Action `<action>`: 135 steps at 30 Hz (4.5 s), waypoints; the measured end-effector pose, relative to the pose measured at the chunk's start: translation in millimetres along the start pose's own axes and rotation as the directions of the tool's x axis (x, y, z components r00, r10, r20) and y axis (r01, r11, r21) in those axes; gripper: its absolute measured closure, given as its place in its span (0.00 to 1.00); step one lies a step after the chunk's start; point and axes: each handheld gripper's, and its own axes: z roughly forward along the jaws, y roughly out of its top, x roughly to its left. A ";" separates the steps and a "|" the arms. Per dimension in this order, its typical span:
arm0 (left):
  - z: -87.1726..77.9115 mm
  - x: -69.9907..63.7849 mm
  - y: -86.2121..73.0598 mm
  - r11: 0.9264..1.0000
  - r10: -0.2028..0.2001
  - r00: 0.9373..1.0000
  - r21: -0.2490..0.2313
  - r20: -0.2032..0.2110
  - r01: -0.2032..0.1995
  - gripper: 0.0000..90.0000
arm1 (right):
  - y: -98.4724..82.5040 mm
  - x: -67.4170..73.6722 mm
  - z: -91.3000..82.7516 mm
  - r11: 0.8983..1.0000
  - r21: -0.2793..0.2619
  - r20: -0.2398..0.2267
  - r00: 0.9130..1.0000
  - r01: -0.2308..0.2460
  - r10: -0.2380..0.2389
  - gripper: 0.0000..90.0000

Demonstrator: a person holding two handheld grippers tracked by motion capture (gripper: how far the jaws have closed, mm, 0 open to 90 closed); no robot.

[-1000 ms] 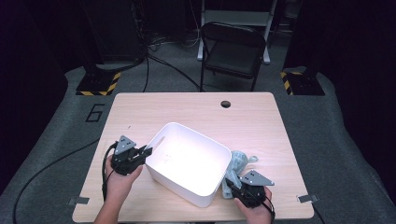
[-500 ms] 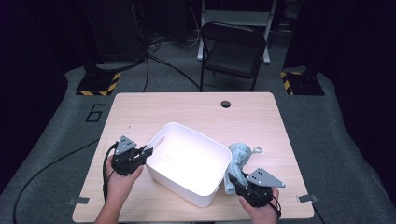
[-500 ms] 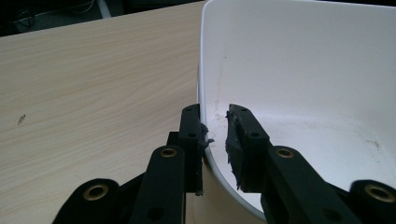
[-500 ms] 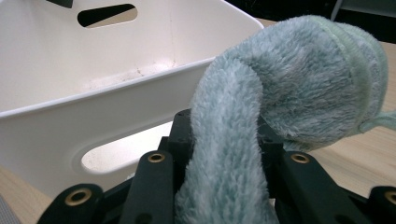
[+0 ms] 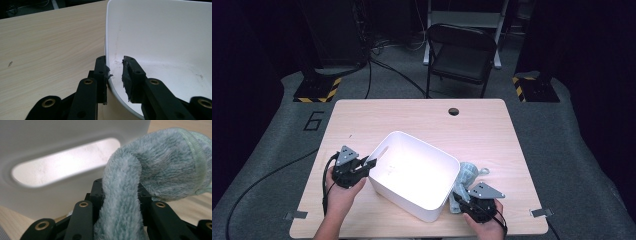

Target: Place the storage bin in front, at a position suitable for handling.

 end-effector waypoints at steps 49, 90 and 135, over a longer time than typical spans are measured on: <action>1.7 -1.5 -0.6 1.000 -0.001 1.000 -0.002 -0.001 0.001 0.79 | -7.0 1.2 8.0 0.997 0.075 -0.071 0.998 0.001 0.004 0.75; 2.9 -3.0 -1.4 1.000 -0.002 1.000 -0.011 -0.010 0.002 0.77 | 20.0 20.7 -31.1 0.997 -0.050 -0.085 0.994 0.062 -0.066 0.75; 3.8 -0.3 -1.8 1.000 -0.006 1.000 -0.001 -0.020 0.006 0.73 | 13.3 4.6 -1.8 0.999 -0.043 -0.076 0.997 0.024 -0.027 0.76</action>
